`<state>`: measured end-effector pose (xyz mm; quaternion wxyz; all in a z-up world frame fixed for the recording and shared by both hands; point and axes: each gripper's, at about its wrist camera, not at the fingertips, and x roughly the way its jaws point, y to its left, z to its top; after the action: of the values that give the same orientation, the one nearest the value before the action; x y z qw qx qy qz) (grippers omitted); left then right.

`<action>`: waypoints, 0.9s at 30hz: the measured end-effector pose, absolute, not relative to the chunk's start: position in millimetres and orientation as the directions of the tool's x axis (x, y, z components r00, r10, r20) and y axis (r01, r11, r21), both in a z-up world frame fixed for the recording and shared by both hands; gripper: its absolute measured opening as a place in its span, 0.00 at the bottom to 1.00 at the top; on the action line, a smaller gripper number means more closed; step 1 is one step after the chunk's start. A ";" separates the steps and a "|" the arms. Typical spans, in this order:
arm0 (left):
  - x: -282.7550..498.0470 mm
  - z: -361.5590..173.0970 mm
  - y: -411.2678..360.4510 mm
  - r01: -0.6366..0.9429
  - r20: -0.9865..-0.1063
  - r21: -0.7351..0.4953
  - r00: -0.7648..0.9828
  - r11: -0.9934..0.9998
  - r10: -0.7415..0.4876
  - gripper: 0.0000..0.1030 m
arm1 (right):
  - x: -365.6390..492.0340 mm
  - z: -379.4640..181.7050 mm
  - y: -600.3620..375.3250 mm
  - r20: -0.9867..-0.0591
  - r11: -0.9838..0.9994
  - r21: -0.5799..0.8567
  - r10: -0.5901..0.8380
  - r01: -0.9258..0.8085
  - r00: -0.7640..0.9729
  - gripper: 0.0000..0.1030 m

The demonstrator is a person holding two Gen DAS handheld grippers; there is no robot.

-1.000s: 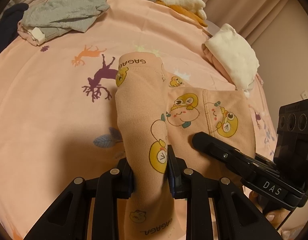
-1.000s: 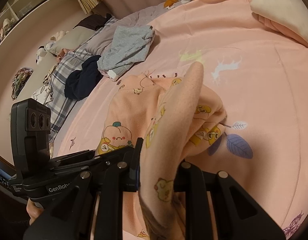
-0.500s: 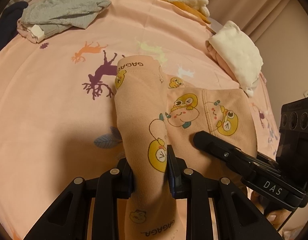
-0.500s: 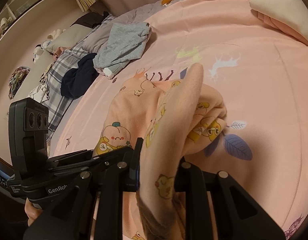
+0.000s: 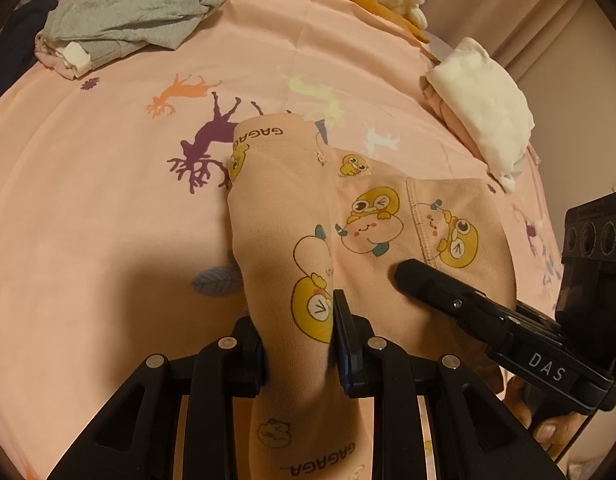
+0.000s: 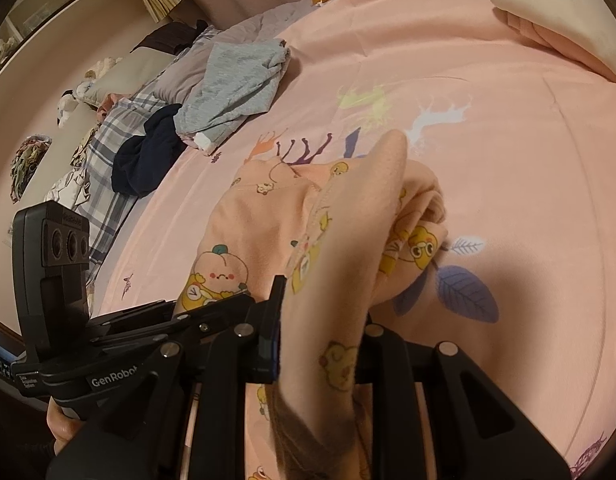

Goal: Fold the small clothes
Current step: 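Fold the lifted end over the shirt with the right tool while the left tool holds the body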

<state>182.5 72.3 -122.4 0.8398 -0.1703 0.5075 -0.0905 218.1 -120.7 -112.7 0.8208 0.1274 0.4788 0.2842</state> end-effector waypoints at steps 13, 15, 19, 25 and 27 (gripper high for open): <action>184.7 -125.9 73.3 -0.032 -0.829 -0.371 0.461 0.928 -0.315 0.24 | 225.0 -121.5 -126.8 -0.731 0.817 0.490 0.576 -0.306 0.367 0.23; 183.7 -126.3 73.7 -0.033 -0.830 -0.370 0.462 0.929 -0.314 0.24 | 226.0 -122.3 -127.1 -0.733 0.818 0.490 0.574 -0.303 0.366 0.24; 183.9 -127.1 72.8 -0.033 -0.832 -0.363 0.461 0.931 -0.308 0.24 | 226.4 -124.4 -129.1 -0.736 0.821 0.490 0.570 -0.294 0.365 0.25; 183.9 -127.9 72.0 -0.036 -0.836 -0.354 0.461 0.934 -0.299 0.25 | 227.2 -127.1 -131.2 -0.744 0.828 0.484 0.560 -0.283 0.366 0.28; 183.7 -128.2 71.8 -0.037 -0.837 -0.352 0.461 0.935 -0.296 0.25 | 227.3 -128.0 -131.7 -0.746 0.831 0.482 0.556 -0.279 0.366 0.29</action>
<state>183.7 71.8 -128.2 0.8391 -0.1622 0.5135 -0.0773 227.3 -131.7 -128.0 0.8148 0.1381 0.5014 0.2561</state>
